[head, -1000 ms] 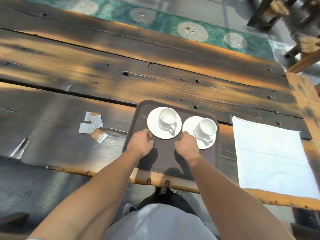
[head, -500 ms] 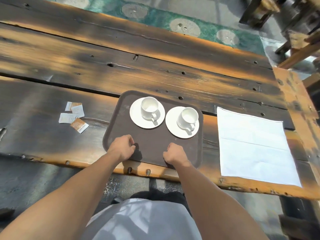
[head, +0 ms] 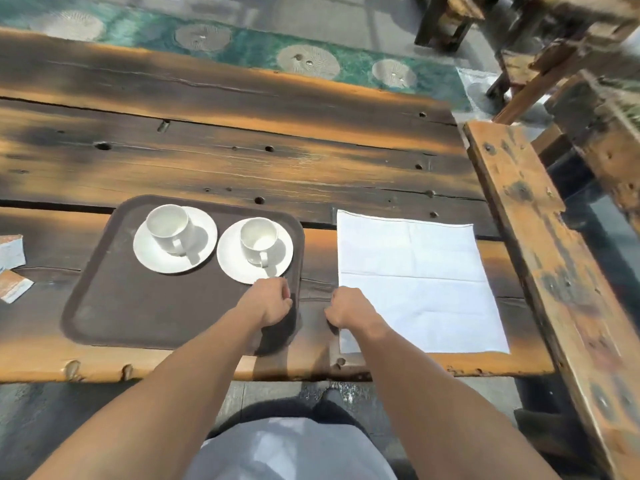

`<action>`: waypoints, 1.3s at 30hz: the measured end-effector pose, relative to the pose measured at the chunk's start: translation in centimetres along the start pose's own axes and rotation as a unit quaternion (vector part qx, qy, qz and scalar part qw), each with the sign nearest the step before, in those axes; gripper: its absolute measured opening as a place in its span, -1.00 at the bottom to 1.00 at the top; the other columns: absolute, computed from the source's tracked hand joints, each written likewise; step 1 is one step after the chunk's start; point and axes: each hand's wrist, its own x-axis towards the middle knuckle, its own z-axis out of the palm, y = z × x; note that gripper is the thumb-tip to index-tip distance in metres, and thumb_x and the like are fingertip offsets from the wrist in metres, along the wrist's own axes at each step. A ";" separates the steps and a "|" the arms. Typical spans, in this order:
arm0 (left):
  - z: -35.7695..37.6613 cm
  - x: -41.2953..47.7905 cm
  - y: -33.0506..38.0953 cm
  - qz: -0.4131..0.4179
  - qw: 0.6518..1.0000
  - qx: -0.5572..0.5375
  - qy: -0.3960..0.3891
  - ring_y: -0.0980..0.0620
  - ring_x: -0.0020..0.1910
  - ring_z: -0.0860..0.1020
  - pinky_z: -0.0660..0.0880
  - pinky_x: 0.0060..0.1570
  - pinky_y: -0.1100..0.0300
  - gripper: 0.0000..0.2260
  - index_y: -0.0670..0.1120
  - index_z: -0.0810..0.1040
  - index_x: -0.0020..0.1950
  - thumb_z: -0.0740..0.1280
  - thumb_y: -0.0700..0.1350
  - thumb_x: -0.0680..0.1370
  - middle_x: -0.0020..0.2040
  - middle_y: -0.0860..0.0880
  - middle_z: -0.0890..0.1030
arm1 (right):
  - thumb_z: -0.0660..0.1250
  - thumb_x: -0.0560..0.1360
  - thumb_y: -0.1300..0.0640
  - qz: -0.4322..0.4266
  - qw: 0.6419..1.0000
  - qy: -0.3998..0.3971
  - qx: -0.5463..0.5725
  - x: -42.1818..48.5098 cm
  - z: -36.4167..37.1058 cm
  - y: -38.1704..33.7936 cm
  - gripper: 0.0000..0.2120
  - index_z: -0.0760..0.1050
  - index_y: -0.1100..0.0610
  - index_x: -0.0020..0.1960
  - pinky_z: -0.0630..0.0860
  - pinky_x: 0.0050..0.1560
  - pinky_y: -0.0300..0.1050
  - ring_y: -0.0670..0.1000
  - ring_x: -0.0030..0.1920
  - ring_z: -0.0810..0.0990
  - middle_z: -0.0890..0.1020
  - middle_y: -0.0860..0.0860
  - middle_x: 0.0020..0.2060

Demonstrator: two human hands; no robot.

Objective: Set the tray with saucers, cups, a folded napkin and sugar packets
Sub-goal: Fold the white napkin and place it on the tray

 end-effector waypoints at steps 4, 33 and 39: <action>3.3 1.6 5.3 -0.015 1.000 -0.012 0.000 -0.10 0.11 0.55 0.48 0.08 0.11 -0.95 -0.05 0.53 -0.05 0.28 -0.11 0.56 0.08 -0.09 0.62 | 0.23 0.51 0.16 0.013 1.000 -0.005 0.009 1.2 -2.2 7.4 -0.78 0.55 0.17 0.10 0.49 -0.08 -0.12 0.14 0.03 0.60 0.63 0.11 0.07; 3.6 18.5 19.2 -0.045 0.997 -0.001 0.055 -0.11 -0.08 0.57 0.43 -0.17 0.14 -0.92 -0.02 0.52 -0.06 0.24 -0.08 0.56 -0.04 -0.06 0.64 | 0.18 0.49 0.17 0.143 0.987 -0.010 0.075 10.9 -13.9 23.7 -0.86 0.46 0.16 -0.01 0.50 0.03 -0.08 0.15 -0.04 0.53 0.60 0.14 0.08; 2.4 22.1 18.2 -0.039 0.996 0.026 0.080 -0.17 0.01 0.57 0.46 -0.11 0.09 -0.85 -0.08 0.52 0.10 0.22 -0.12 0.58 0.07 -0.12 0.61 | 0.19 0.48 0.16 0.152 0.985 0.003 0.086 15.1 -16.1 23.0 -0.73 0.50 0.13 0.15 0.56 0.08 -0.04 0.13 0.08 0.56 0.58 0.08 0.08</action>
